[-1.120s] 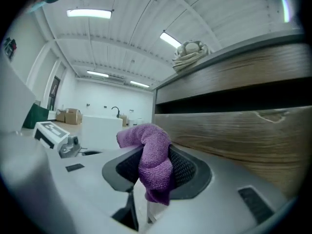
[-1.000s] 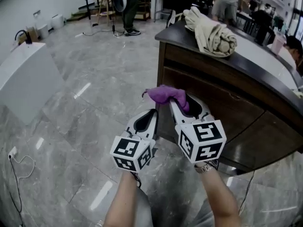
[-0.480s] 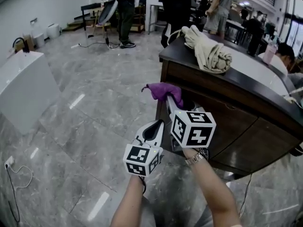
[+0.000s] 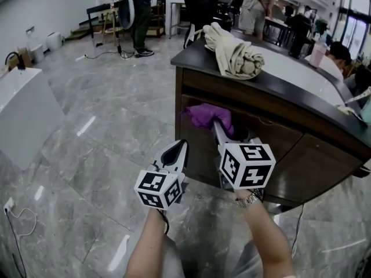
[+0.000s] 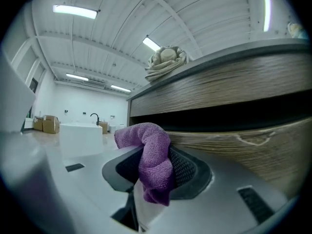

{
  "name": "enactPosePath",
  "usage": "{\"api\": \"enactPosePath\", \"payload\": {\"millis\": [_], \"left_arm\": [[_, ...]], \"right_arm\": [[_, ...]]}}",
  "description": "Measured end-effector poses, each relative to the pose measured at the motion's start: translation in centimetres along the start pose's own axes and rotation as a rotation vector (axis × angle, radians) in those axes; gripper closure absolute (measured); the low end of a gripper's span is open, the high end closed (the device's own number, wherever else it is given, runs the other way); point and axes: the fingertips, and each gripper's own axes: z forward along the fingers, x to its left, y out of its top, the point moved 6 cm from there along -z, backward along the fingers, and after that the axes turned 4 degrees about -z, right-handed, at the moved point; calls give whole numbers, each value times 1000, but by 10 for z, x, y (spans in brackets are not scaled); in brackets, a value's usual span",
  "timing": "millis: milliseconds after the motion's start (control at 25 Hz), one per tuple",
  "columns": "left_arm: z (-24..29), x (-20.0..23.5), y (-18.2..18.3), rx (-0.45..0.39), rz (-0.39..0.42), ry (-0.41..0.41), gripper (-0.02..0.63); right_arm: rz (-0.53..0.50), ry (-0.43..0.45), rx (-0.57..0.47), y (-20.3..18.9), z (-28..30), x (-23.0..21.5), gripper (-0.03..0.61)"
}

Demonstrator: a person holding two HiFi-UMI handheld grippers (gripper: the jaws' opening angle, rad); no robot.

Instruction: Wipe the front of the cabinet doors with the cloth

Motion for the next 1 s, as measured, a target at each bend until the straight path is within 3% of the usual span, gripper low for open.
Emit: {"api": "enactPosePath", "payload": {"millis": [320, 1000], "left_arm": [[7, -24, -5, 37, 73, -47, 603], [21, -46, -15, 70, 131, -91, 603]], "right_arm": [[36, -76, -28, -11, -56, -57, 430], [91, -269, -67, -27, -152, -157, 430]]}}
